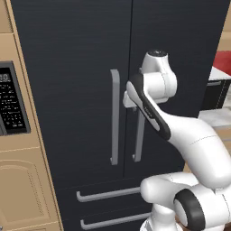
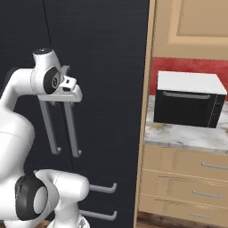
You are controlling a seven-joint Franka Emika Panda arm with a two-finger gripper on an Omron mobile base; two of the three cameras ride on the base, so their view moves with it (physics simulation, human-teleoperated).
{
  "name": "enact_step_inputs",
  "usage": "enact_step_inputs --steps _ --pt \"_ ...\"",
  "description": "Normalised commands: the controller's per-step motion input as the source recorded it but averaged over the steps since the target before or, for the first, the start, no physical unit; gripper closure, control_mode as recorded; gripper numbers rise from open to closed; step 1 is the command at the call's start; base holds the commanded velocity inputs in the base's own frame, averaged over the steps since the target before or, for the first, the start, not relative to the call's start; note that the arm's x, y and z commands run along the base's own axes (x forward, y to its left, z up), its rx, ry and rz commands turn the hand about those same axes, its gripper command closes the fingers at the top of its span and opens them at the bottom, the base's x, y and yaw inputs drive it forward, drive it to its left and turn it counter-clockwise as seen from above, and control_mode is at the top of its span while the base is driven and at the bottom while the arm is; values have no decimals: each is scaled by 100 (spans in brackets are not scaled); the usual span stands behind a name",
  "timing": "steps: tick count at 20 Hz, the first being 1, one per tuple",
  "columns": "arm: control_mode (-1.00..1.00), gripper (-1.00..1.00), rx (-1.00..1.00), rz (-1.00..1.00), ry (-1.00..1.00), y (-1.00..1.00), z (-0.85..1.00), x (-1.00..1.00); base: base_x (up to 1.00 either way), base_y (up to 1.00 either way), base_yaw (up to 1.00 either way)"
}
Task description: Take the lemon wedge from the fridge and place it on the plate with fish on the dining counter.
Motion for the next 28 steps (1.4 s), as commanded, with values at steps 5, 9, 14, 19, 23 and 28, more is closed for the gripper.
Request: enact_step_inputs --steps 5,9,14,19,23,28 --pt "-100 -100 0 0 0 23 -31 -57 0 0 0" --pt "-100 -100 0 0 0 26 -17 -48 0 0 0" --pt "-100 -100 0 0 0 34 -16 -36 0 0 0" --pt "-100 -100 4 7 -13 -45 4 1 0 0 0" --pt "-100 -100 2 3 -13 -36 6 0 0 0 0" --pt "-100 -100 0 1 0 0 0 0 0 0 0"
